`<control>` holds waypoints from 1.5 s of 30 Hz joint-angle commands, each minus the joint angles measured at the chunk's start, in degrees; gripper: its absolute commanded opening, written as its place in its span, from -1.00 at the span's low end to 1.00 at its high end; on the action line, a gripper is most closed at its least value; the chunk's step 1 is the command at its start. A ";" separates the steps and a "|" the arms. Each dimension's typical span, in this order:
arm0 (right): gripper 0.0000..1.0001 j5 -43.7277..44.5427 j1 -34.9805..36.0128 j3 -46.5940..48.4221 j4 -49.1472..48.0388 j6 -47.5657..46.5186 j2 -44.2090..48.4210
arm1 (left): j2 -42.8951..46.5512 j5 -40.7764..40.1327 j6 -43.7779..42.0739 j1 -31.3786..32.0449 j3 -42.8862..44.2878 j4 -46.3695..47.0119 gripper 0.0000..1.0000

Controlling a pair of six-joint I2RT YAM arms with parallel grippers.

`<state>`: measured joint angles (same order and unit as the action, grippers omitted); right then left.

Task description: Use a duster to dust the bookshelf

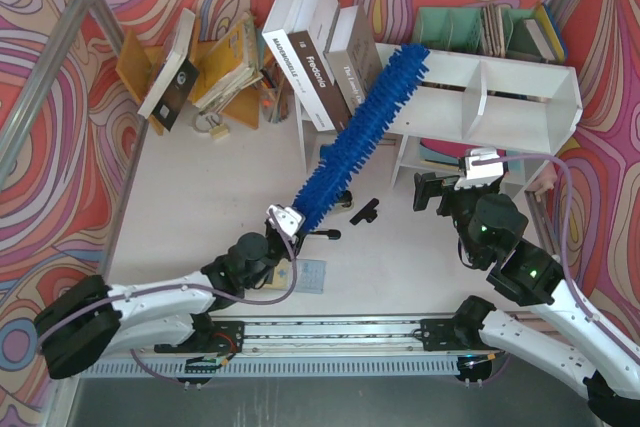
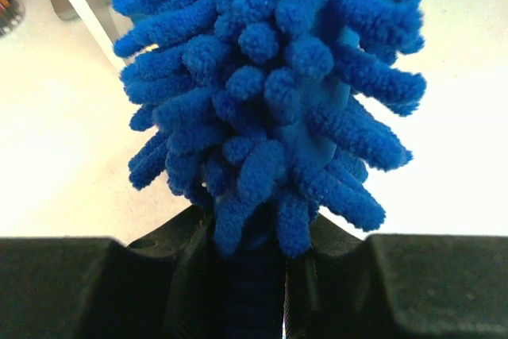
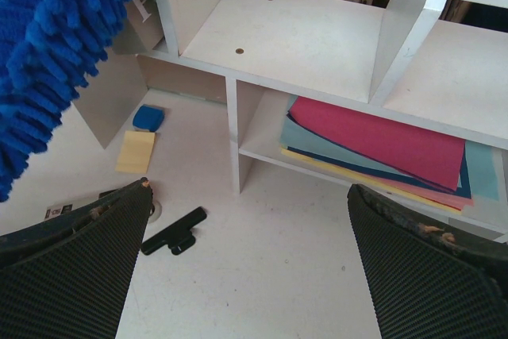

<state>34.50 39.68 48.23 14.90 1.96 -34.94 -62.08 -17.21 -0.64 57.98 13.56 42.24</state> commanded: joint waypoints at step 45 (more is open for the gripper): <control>0.97 1.36 -0.23 -0.06 -0.58 -0.27 0.91 | 5.05 -1.92 10.93 3.02 5.86 -4.05 -1.00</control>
<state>34.52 39.68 48.23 14.90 1.93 -34.87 -55.22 -18.90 6.37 60.88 19.51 38.39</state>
